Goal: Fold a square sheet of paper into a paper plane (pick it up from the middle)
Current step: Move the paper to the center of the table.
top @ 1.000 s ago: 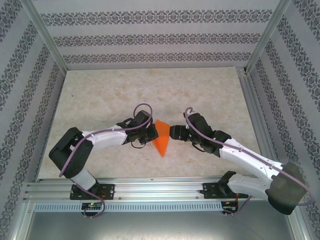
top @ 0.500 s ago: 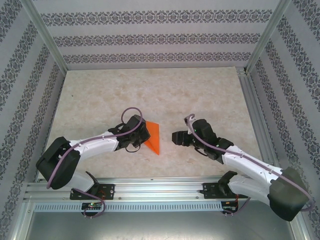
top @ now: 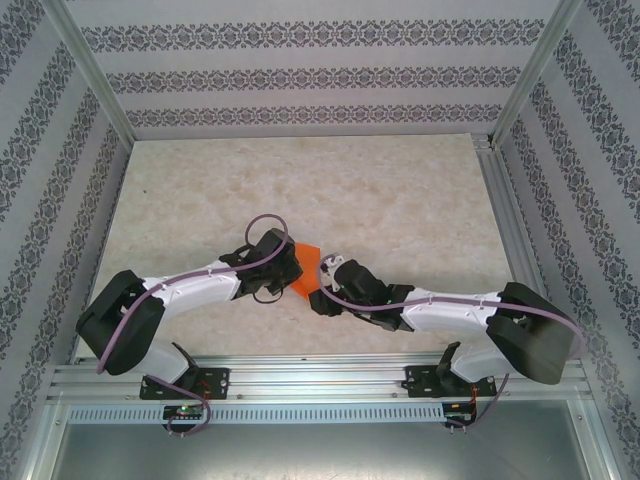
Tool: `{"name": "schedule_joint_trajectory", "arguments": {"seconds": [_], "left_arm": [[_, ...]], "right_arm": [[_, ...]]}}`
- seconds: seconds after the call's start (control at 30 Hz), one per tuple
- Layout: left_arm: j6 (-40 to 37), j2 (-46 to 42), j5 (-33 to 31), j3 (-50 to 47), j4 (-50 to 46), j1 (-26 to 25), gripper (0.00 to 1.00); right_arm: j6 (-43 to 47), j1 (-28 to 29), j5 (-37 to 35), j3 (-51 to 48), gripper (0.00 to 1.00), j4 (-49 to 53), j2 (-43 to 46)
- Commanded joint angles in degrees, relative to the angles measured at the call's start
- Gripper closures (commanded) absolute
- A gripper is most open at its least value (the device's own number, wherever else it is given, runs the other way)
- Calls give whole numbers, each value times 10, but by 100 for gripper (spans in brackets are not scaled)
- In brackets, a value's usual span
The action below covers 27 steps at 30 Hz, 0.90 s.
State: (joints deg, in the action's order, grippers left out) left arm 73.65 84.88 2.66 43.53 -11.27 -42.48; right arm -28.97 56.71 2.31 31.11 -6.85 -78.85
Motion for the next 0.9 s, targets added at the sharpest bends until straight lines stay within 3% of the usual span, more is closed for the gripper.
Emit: {"name": "schedule_joint_trajectory", "arguments": {"seconds": [0.0,0.67,0.87], "left_arm": [[4,7,3,20,-19,-8,100],[3,21,8,36,-29,-8,98],[2,21,5,38,-39,-8,96]], "right_arm": [[10,9,-20,32,57,-40,-21],[71,16,-72,65,53,-61,-116],[88,18,-89,65,66,-62,-117]]}}
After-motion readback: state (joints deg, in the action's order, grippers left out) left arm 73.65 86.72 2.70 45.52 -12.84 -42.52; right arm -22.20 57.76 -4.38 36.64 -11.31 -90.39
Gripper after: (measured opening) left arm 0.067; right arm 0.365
